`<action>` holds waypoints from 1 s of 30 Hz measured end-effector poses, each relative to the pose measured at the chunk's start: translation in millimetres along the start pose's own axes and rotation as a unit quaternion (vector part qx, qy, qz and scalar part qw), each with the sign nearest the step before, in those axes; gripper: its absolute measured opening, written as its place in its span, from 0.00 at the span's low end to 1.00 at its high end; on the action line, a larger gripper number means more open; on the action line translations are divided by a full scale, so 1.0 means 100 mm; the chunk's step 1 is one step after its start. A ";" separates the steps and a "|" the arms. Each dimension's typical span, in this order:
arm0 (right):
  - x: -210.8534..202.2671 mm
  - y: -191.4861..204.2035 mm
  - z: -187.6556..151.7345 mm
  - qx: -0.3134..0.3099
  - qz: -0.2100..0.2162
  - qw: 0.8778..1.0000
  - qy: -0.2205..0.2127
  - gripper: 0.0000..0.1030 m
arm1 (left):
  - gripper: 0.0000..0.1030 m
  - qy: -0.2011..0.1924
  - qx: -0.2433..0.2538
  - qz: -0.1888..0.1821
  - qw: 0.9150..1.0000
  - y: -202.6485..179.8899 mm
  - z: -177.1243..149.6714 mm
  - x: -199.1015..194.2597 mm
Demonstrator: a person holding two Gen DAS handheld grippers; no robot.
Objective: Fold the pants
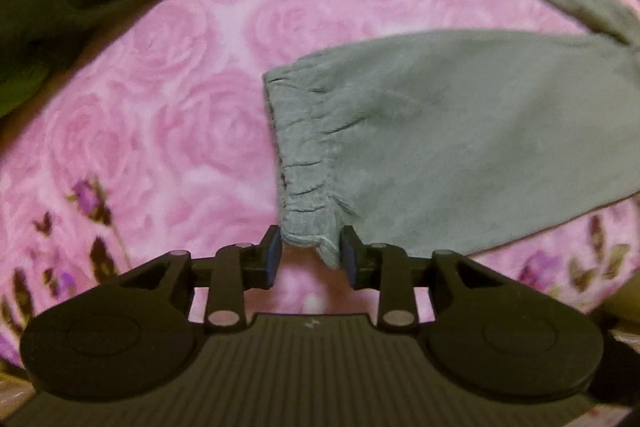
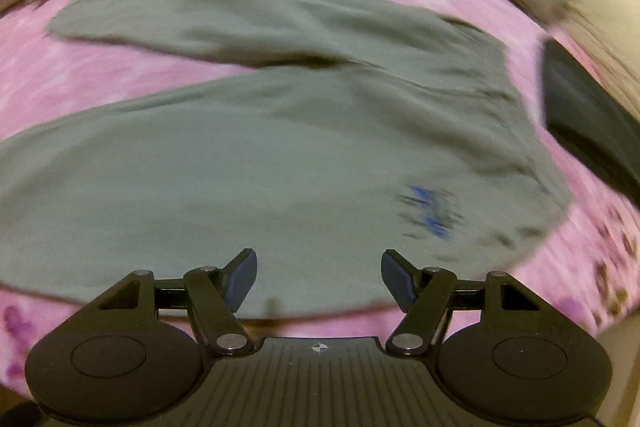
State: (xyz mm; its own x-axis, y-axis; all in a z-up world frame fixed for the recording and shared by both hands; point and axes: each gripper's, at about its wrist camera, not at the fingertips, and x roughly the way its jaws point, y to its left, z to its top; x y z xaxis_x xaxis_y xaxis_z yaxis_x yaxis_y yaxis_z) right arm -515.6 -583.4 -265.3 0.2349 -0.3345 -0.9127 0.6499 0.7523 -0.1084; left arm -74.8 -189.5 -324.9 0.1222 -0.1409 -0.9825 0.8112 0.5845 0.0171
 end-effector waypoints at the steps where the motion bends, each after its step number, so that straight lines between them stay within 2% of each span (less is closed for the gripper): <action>1: 0.03 -0.22 -0.02 0.020 -0.007 1.000 -0.001 0.64 | 0.28 -0.002 0.007 0.031 0.999 -0.04 -0.04 -0.04; 4: 0.14 -0.97 -0.05 0.091 -0.029 0.995 -0.013 0.64 | 0.26 -0.024 0.045 0.105 0.993 -0.26 -0.06 -0.19; 6: 0.25 -1.48 -0.07 0.142 -0.032 0.989 -0.023 0.64 | 0.26 -0.045 0.061 0.110 0.991 -0.49 -0.04 -0.29; 9: 0.47 -2.15 -0.07 0.214 -0.024 0.975 -0.044 0.64 | 0.28 -0.076 0.099 0.079 0.989 -1.06 0.01 -0.35; 11: 0.68 -2.50 -0.04 0.247 -0.018 0.967 -0.056 0.64 | 0.31 -0.089 0.138 0.043 0.986 -1.56 0.04 -0.30; 14: 1.01 -2.92 -0.04 0.320 0.023 0.945 -0.067 0.64 | 0.32 -0.088 0.184 -0.010 0.979 -2.32 0.08 -0.13; 16: 1.13 -3.06 -0.05 0.359 0.056 0.929 -0.070 0.63 | 0.32 -0.087 0.213 -0.032 0.973 -2.78 0.11 -0.03; 17: 1.14 -3.09 -0.07 0.372 0.067 0.922 -0.081 0.60 | 0.32 -0.086 0.227 -0.045 0.969 -3.00 0.12 0.00; 18: 1.15 -3.12 -0.08 0.379 0.079 0.918 -0.087 0.36 | 0.32 -0.086 0.240 -0.054 0.965 -3.19 0.14 0.01; 20: 1.13 -3.18 -0.11 0.396 0.102 0.908 -0.087 0.27 | 0.32 -0.087 0.262 -0.072 0.958 -3.50 0.16 0.00; 21: 1.08 -3.21 -0.11 0.393 0.103 0.909 -0.089 0.20 | 0.32 -0.087 0.272 -0.079 0.955 -3.61 0.17 -0.02; 23: 0.82 -3.23 -0.11 0.384 0.090 0.912 -0.112 0.17 | 0.32 -0.089 0.295 -0.089 0.947 -3.77 0.20 -0.08; 25: 0.55 -3.34 -0.15 0.394 0.086 0.905 -0.133 0.17 | 0.32 -0.093 0.308 -0.093 0.942 -3.86 0.23 -0.16; 28: 0.45 -3.39 -0.23 0.378 0.065 0.916 -0.118 0.18 | 0.32 -0.099 0.320 -0.089 0.938 -3.80 0.31 -0.23; 30: 0.58 -3.39 -0.31 0.387 0.059 0.916 -0.087 0.20 | 0.32 -0.102 0.320 -0.083 0.938 -3.61 0.41 -0.24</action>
State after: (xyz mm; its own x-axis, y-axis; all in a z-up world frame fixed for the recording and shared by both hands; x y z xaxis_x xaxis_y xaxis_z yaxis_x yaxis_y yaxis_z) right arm -744.4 -840.8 -294.0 0.4043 -0.4134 -0.8158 0.9146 0.1828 0.3606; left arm -347.1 -429.4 -299.5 0.0172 -0.3765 -0.9263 0.9980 -0.0498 0.0387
